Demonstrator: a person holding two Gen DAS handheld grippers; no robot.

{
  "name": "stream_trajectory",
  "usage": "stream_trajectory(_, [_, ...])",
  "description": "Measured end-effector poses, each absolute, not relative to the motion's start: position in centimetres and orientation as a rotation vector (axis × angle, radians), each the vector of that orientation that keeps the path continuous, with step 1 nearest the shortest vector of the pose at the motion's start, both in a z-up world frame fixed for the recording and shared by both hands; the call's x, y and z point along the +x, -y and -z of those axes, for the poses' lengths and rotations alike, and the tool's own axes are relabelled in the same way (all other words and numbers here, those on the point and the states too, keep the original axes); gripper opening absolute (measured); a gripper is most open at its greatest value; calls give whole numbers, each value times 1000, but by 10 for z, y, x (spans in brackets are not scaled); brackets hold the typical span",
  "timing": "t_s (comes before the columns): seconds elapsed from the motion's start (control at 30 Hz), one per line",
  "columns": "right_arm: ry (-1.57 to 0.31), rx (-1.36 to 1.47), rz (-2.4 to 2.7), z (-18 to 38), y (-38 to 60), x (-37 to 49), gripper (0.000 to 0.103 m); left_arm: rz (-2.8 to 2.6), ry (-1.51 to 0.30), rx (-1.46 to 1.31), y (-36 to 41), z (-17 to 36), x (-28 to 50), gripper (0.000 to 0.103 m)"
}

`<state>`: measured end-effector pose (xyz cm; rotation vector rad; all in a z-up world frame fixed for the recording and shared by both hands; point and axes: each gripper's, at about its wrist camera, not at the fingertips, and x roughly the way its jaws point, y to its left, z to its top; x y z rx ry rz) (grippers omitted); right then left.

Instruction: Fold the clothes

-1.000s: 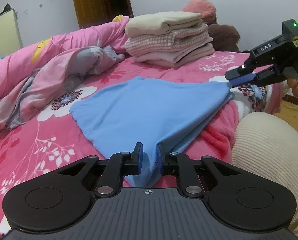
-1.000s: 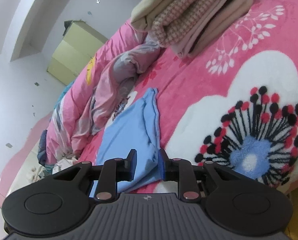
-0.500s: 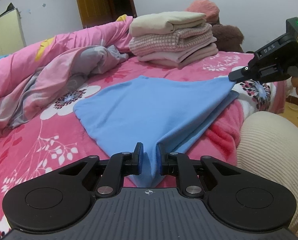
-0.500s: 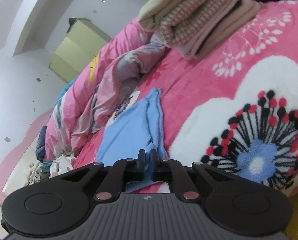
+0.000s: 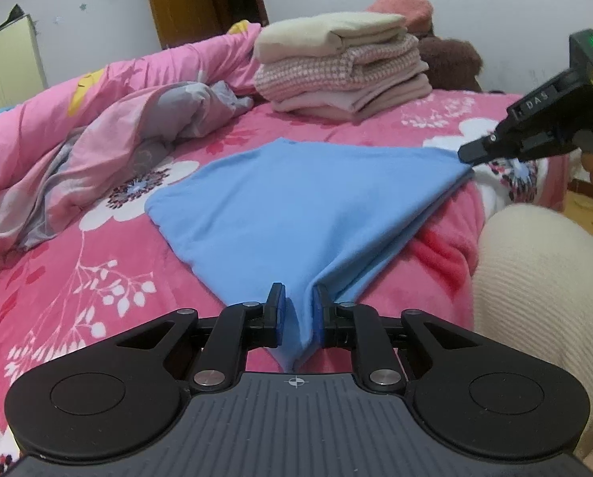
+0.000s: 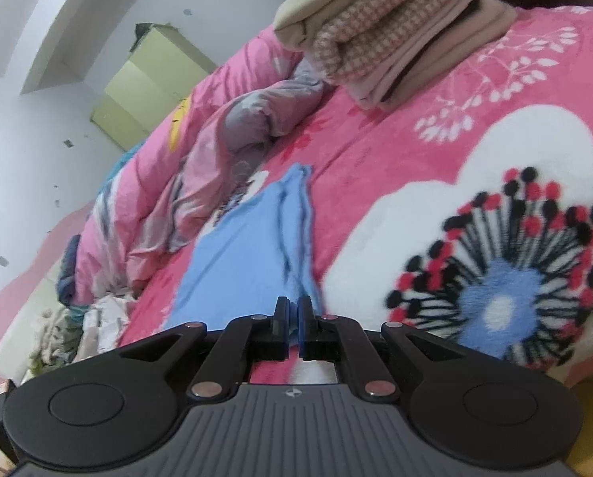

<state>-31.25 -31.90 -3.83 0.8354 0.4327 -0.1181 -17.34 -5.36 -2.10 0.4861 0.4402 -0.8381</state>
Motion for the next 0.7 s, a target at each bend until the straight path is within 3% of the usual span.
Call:
stream_trajectory(0.5, [-431,858,120,44,323,-313,4,789,-416,594,47,27,-189,20])
stream_trajectory(0.7, [-430,858,117,43,322,-314,4,724,-361,560,40,14,-189,16])
